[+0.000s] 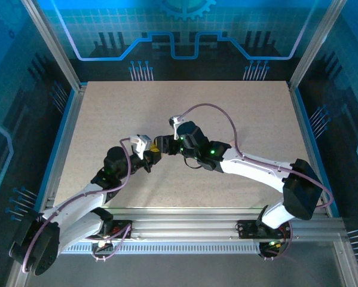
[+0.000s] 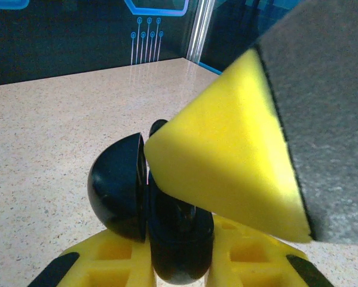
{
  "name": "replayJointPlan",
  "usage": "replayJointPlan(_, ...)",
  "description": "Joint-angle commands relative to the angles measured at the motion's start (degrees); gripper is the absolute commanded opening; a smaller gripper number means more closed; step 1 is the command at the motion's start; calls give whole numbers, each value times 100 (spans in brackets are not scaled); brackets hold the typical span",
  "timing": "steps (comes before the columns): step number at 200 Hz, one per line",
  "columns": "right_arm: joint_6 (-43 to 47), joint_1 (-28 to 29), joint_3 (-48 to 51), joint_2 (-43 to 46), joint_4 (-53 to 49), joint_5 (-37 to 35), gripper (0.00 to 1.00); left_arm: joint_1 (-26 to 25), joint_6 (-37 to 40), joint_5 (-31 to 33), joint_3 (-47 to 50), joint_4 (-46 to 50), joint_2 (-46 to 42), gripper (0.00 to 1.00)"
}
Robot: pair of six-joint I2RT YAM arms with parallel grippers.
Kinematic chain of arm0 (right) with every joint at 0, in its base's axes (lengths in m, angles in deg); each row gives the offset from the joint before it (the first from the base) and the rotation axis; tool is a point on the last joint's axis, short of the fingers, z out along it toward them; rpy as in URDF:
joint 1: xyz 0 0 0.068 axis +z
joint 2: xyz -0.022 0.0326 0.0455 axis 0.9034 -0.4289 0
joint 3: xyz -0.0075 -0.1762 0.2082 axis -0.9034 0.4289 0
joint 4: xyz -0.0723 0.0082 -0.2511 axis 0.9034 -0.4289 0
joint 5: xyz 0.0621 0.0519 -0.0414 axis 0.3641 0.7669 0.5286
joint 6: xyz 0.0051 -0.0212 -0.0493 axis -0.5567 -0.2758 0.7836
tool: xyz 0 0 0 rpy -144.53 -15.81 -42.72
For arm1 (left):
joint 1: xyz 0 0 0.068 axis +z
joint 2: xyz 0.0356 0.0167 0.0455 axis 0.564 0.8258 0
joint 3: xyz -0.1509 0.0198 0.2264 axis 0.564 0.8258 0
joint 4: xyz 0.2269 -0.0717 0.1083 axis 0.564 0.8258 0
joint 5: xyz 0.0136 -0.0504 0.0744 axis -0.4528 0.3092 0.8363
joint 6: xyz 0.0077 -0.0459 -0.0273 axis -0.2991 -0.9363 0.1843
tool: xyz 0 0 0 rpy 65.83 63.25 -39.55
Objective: Insert the wireless bluetooth earbuds into the charging case
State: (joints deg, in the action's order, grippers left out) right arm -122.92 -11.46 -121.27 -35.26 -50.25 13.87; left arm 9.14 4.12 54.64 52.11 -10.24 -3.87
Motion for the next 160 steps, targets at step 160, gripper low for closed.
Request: replayJointPlan(160, -98, -218, 151, 557, 151, 172, 53, -3, 112, -2, -226, -130, -35, 11)
